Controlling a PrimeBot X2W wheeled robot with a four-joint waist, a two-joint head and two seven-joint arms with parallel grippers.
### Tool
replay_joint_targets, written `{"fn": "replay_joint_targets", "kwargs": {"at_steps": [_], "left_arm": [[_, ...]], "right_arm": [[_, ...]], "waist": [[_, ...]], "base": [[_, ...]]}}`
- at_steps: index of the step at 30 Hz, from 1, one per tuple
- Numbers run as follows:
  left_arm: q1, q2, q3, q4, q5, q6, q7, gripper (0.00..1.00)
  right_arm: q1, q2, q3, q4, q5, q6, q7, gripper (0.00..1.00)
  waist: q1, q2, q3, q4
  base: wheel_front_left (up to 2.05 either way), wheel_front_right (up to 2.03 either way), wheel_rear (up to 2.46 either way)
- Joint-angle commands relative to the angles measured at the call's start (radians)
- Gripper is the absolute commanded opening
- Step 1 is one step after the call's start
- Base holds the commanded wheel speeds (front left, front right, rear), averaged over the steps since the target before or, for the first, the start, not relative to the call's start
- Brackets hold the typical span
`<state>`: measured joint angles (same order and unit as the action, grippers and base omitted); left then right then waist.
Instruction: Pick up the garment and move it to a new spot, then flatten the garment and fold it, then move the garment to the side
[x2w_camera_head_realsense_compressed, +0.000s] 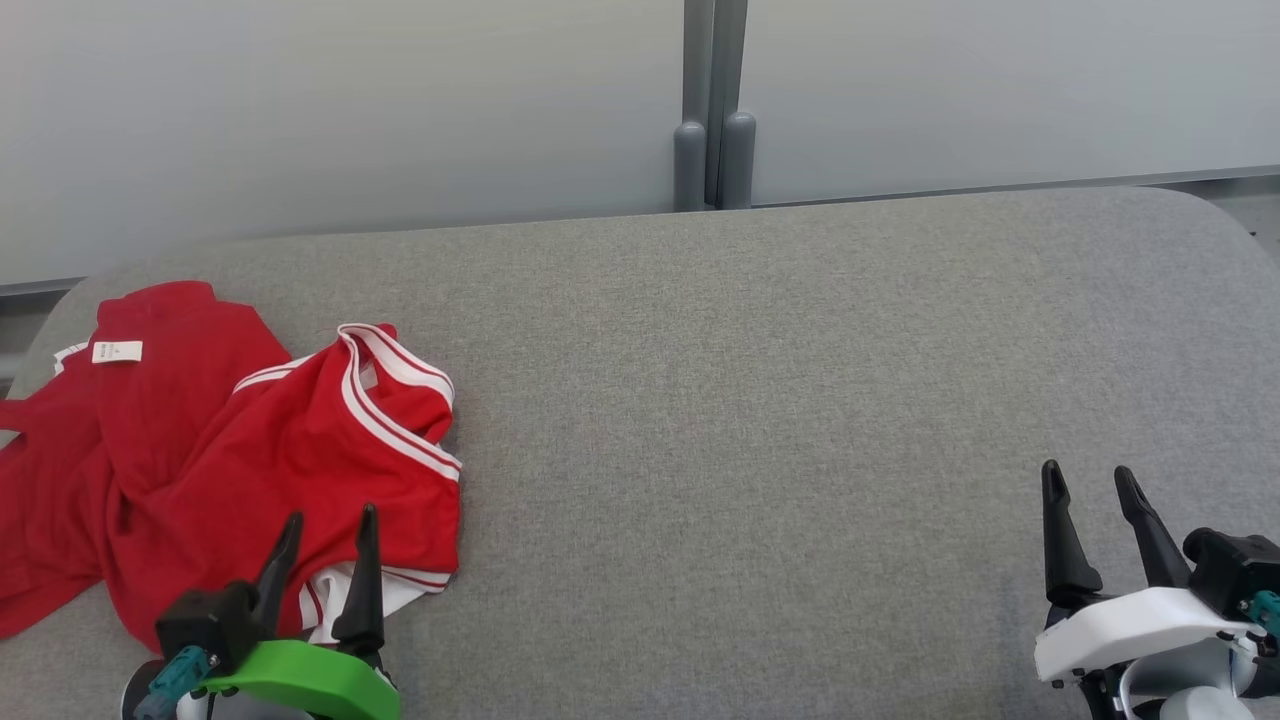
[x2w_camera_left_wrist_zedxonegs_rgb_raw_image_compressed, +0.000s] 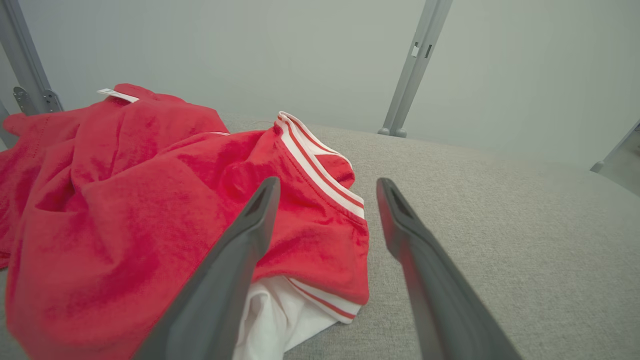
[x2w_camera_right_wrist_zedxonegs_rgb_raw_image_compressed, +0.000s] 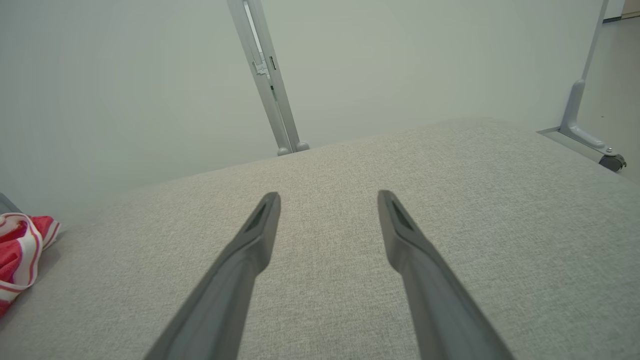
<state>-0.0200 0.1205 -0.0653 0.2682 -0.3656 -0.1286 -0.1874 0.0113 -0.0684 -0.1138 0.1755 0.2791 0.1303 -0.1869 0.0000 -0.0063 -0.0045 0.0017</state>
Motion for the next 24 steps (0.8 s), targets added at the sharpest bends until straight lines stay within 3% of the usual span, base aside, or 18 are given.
{"fn": "replay_joint_targets", "kwargs": {"at_steps": [1, 24], "left_arm": [[0.004, 0.013, -0.007, 0.000, 0.031, -0.003, -0.012, 1.00], [0.017, 0.035, -0.041, 0.029, 0.206, -0.003, -0.056, 1.00]], "right_arm": [[0.003, -0.003, -0.003, -0.003, -0.031, 0.001, -0.012, 1.00], [0.017, 0.000, -0.008, 0.003, -0.209, 0.001, -0.057, 1.00]], "waist": [[0.0000, 0.0045, 0.000, 0.000], [0.0000, 0.0056, -0.010, 0.008]], "base": [[0.00, 0.00, 0.00], [0.00, 0.00, 0.00]]}}
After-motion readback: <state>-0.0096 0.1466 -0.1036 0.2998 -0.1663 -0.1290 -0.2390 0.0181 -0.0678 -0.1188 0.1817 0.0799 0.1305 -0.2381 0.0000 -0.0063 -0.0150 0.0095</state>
